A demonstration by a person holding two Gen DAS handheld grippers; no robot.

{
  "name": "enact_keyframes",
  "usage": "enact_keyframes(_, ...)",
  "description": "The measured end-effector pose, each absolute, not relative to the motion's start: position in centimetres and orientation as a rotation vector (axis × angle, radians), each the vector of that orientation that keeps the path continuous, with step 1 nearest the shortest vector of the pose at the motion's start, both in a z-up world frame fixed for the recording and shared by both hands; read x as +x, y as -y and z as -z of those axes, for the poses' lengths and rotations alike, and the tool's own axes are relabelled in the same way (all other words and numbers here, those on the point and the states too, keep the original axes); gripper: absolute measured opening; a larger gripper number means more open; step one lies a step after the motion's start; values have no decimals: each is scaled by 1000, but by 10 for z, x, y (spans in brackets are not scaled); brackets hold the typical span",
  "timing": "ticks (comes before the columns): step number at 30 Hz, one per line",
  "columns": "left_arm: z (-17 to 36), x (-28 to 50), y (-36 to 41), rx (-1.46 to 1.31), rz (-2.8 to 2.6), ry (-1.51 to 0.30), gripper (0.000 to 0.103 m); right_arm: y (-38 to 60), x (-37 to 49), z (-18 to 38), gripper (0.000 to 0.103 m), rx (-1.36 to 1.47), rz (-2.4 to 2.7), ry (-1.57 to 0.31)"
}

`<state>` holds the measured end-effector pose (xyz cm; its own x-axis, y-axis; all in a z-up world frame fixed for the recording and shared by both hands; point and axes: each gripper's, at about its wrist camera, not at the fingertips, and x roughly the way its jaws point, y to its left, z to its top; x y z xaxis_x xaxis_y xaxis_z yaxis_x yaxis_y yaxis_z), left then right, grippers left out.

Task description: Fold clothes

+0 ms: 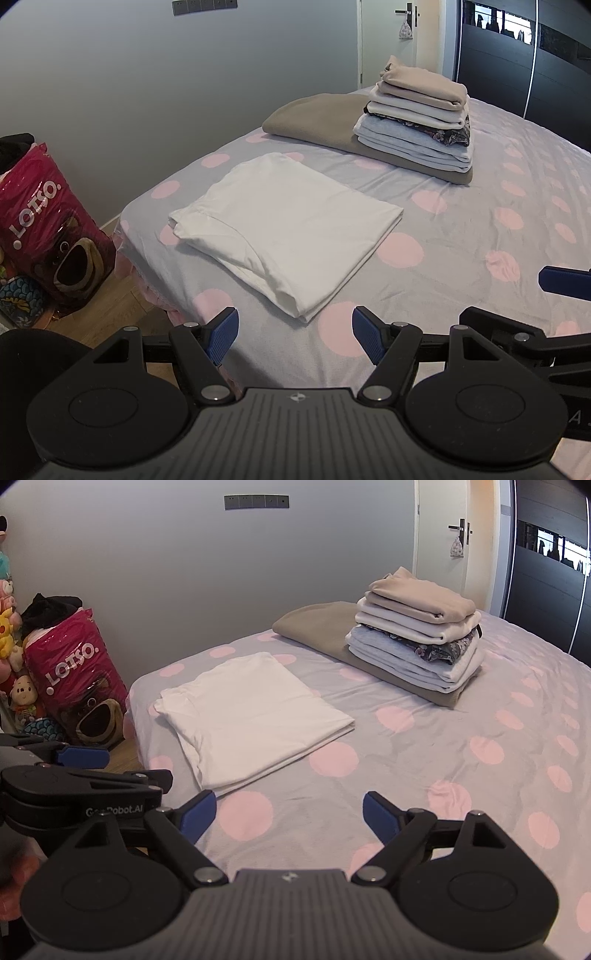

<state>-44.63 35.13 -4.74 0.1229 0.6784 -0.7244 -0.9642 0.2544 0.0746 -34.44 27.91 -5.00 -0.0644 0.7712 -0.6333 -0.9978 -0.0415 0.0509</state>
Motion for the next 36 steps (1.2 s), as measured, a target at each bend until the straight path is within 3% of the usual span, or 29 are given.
enact_keyframes(36, 48, -452, -348, -485, -1271, -732, 67, -280, -345, 55, 88, -517, -1576, -602)
